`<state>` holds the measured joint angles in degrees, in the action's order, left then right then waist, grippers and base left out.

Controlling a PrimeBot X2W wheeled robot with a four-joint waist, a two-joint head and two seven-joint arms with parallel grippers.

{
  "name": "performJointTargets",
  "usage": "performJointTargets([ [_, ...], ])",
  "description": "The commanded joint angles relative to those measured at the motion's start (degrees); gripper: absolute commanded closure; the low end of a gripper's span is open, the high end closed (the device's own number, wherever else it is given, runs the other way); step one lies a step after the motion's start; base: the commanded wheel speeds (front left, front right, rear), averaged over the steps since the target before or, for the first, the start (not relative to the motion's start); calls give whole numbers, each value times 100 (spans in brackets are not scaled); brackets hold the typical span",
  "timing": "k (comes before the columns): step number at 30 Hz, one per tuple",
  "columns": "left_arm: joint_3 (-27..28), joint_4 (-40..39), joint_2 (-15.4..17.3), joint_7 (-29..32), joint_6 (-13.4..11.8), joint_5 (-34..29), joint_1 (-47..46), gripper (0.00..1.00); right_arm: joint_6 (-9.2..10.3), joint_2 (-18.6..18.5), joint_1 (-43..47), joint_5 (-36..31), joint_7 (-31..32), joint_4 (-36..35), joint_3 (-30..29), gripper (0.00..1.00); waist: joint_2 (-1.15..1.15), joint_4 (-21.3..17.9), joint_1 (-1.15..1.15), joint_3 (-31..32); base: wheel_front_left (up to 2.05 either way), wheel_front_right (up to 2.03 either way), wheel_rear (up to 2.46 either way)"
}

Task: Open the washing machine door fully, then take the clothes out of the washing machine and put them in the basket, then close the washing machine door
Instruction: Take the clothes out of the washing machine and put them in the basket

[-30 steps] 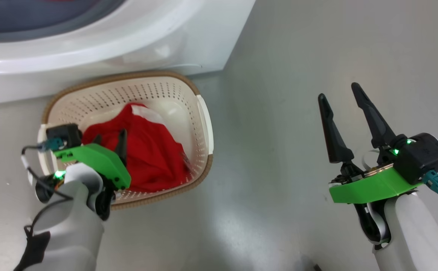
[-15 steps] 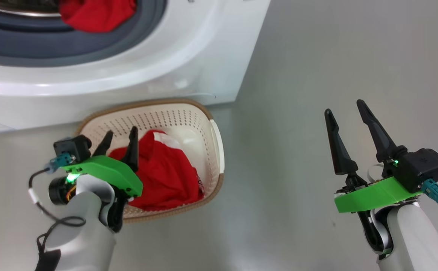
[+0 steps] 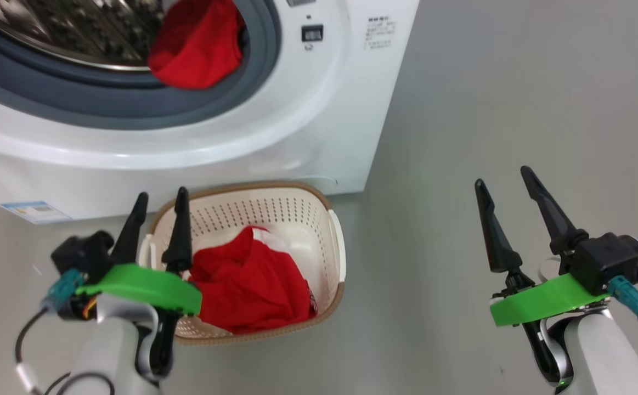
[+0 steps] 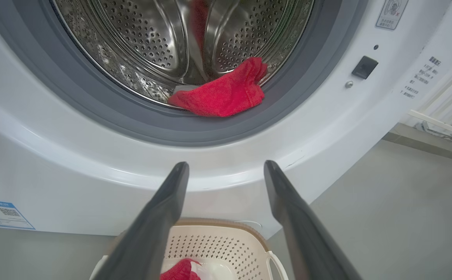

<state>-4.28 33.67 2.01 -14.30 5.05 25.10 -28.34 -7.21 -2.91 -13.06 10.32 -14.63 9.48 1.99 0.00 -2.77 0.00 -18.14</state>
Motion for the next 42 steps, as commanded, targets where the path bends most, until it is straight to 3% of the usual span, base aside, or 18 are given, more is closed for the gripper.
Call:
performJointTargets([
  [1,206,-243,130,-69,-43,-58,156,0,-28,3,56,-51,-37,-138,104,0,0,105,0,221,0,0,0],
  [20,465,-2395,178,-62,-335,-572,1790,0,-28,3,613,-362,-37,-443,-86,0,0,68,0,1114,0,0,0],
  [28,523,-2878,201,72,-537,-567,2349,0,-28,3,945,-250,-37,-494,-127,0,0,14,0,1472,0,0,0],
  [42,421,-3201,344,303,-526,-570,2750,0,-28,3,1217,-217,-37,-664,-153,0,0,88,0,1630,0,0,0],
])
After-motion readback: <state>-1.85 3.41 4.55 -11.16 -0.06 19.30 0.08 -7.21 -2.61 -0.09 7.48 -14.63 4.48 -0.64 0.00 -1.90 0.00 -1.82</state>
